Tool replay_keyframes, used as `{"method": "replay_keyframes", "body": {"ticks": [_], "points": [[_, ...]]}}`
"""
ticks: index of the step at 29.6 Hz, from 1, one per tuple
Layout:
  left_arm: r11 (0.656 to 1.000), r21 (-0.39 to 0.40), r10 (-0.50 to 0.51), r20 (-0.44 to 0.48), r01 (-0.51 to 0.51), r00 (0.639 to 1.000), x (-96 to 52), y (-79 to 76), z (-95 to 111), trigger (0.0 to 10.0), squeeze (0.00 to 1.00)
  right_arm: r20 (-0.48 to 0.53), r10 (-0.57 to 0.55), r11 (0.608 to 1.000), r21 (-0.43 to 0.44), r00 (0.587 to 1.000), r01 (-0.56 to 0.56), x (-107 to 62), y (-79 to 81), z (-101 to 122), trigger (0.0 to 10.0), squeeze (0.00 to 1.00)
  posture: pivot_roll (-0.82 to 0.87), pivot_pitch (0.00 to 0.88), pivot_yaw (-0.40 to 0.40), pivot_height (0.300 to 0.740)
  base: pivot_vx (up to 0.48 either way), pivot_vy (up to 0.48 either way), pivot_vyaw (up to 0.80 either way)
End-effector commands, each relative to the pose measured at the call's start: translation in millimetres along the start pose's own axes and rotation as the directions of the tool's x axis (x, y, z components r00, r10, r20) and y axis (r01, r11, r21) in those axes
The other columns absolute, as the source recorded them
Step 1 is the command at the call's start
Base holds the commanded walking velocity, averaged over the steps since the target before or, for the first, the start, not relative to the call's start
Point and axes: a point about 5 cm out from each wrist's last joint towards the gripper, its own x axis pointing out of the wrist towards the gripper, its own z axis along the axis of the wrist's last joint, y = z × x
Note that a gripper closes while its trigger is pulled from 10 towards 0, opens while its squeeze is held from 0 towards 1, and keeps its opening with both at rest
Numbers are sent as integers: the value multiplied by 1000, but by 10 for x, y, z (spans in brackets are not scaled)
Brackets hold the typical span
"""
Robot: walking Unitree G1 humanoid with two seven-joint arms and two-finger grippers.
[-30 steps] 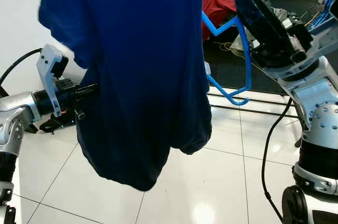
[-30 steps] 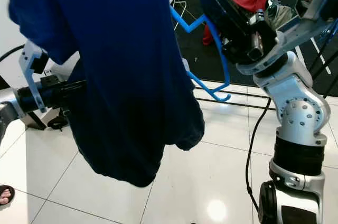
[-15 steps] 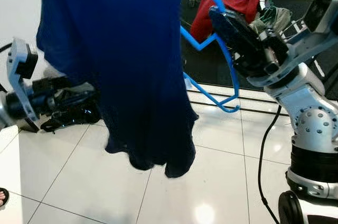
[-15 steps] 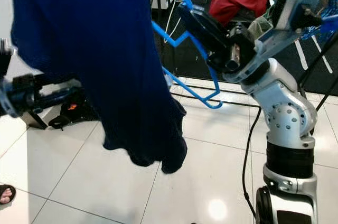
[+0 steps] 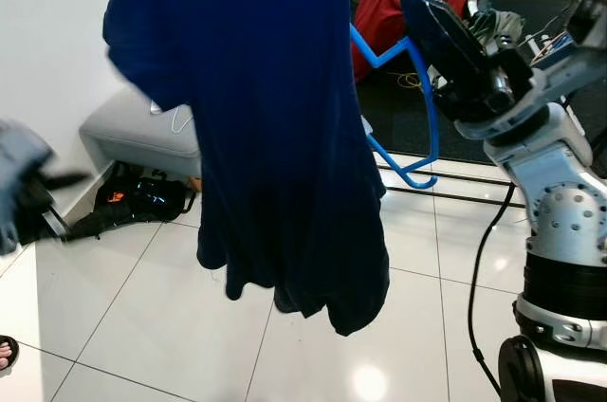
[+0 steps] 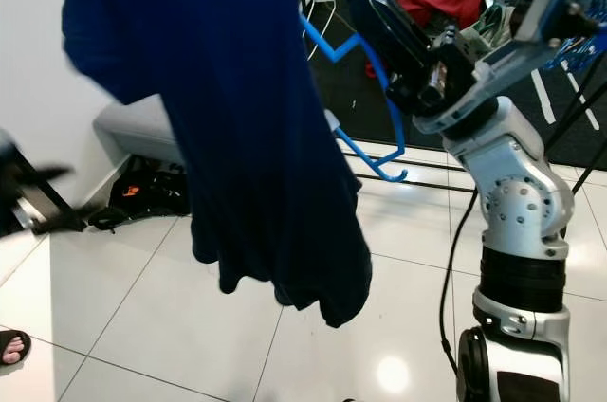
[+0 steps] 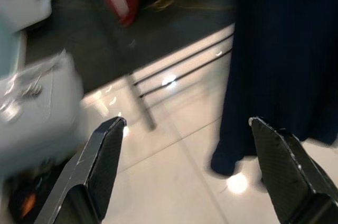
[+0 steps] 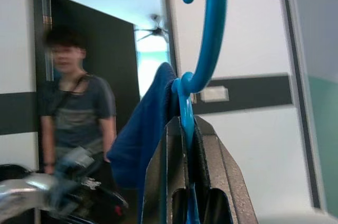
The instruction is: Hang hanger
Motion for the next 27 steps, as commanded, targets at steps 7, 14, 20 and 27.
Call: {"method": "replay_keyframes", "body": {"ticks": [7, 14, 20, 27], "points": [[914, -397, 254, 393, -86, 884, 402, -686, 201, 10000, 0, -96, -201, 976, -108, 975, 190, -24, -248, -315, 10000, 0, 4, 97, 28, 740, 0, 0, 0], [890, -424, 284, 230, -167, 931, 775, -1303, -88, 10000, 0, -93, -186, 981, 32, 978, 189, 50, -212, -605, 10000, 0, 4, 103, 15, 740, 0, 0, 0], [863, -420, 360, 117, -282, 926, 952, -1482, -87, 10000, 0, -21, -45, 982, 184, 999, 48, 179, 17, -647, 10000, 0, -4, 105, 7, 740, 0, 0, 0], [790, -381, 548, 89, -480, 832, 905, -1362, 22, 10000, 0, -8, -61, 985, 160, 998, 62, 172, -60, -637, 10000, 0, -10, 102, 0, 740, 0, 0, 0]]}}
